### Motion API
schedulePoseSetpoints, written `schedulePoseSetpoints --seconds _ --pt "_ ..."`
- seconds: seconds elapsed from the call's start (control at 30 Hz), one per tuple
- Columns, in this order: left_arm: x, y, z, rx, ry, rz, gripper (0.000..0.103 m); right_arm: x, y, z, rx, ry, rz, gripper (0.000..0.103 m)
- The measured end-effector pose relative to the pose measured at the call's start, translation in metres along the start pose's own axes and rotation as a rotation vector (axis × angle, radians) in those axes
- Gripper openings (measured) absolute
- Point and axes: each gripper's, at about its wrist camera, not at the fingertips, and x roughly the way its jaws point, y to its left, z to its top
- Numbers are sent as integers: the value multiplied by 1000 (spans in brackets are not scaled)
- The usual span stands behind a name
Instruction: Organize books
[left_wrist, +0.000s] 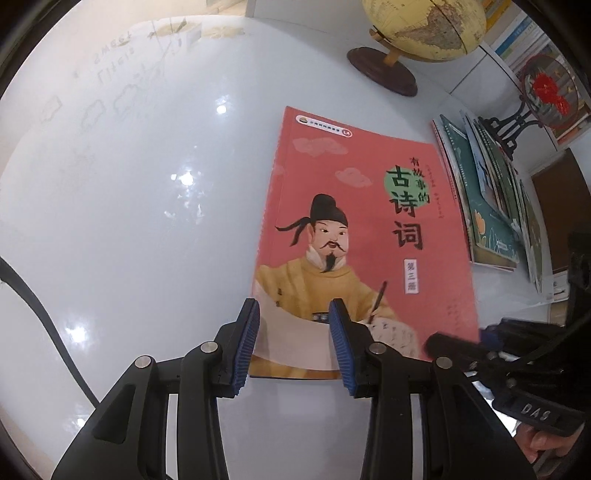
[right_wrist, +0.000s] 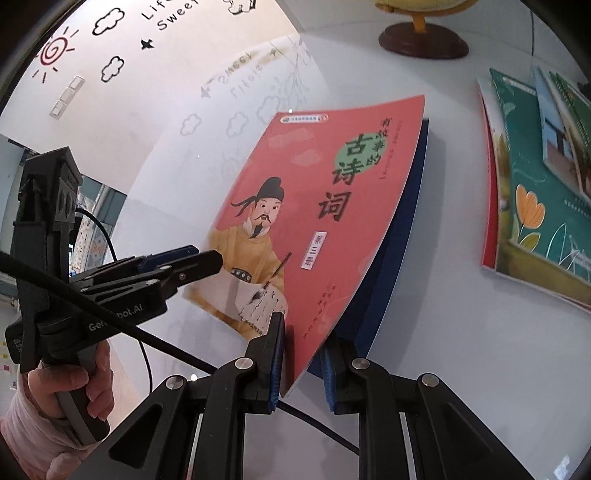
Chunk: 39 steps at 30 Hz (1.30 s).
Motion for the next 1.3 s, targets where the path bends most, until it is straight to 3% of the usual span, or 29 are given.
schedulePoseSetpoints --seconds 0.07,0.2,0.3,0.53,0.83,1.0,1.17,1.3 --pt "1 -1 1 -3 1 14 37 5 -2 1 21 36 19 23" --pt "5 -2 2 -11 22 24 43 17 -5 5 28 110 -37 46" --pt "8 -6 2 1 35 30 43 14 -6 7 9 119 -68 51" --pt "11 -23 6 32 52 12 43 -25 -1 24 -99 48 -255 53" --pt "10 -61 17 108 45 0 43 -92 -16 35 -150 -87 -418 53" --pt "8 -81 26 130 29 14 43 -105 -51 20 -13 -145 -353 53" --pt "9 -95 28 144 39 37 43 -101 -83 4 151 -152 -240 53" --pt "14 -106 28 149 59 53 43 -106 -108 -9 246 -158 -198 53"
